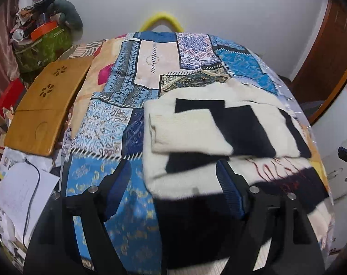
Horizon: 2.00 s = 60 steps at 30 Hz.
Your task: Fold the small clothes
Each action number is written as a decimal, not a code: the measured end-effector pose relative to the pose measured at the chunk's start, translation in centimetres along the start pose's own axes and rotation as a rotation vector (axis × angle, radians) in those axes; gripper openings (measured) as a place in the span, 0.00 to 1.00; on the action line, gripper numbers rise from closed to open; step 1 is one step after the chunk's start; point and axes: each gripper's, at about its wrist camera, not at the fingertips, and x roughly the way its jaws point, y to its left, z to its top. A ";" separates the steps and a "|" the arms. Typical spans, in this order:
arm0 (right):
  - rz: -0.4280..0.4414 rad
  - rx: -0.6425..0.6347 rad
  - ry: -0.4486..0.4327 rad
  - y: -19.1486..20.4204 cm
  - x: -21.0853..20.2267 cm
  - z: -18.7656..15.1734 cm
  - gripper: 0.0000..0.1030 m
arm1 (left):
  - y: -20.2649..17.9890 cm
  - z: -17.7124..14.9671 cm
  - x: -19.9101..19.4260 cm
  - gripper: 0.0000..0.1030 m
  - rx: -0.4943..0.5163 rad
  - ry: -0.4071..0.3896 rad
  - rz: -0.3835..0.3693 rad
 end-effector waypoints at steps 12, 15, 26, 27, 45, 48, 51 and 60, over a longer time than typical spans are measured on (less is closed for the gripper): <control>-0.034 0.072 0.082 -1.6 0.0 -4.9 0.81 | 0.9 -5.5 -0.8 0.87 -0.024 0.084 0.002; -0.028 0.084 0.118 -1.9 0.9 -6.1 0.81 | 1.1 -6.8 0.4 0.87 -0.057 0.138 -0.015; 0.033 0.132 0.147 -2.2 3.0 -8.9 0.78 | -0.2 -8.7 3.0 0.87 -0.097 0.235 -0.089; 0.059 0.149 0.151 -2.4 3.1 -9.0 0.73 | -0.2 -8.8 3.1 0.87 -0.103 0.237 -0.095; 0.105 0.096 0.033 -1.7 1.6 -6.1 0.09 | 0.4 -6.7 1.3 0.09 -0.152 0.153 -0.217; 0.098 0.070 -0.015 -1.3 1.0 -4.5 0.08 | 0.9 -5.2 0.1 0.08 -0.163 0.089 -0.204; 0.081 0.047 -0.063 -1.1 0.6 -2.9 0.08 | 1.6 -3.6 -0.9 0.08 -0.168 0.030 -0.184; 0.047 0.045 -0.126 -1.2 1.7 1.0 0.08 | 2.6 1.5 0.2 0.08 -0.172 -0.035 -0.141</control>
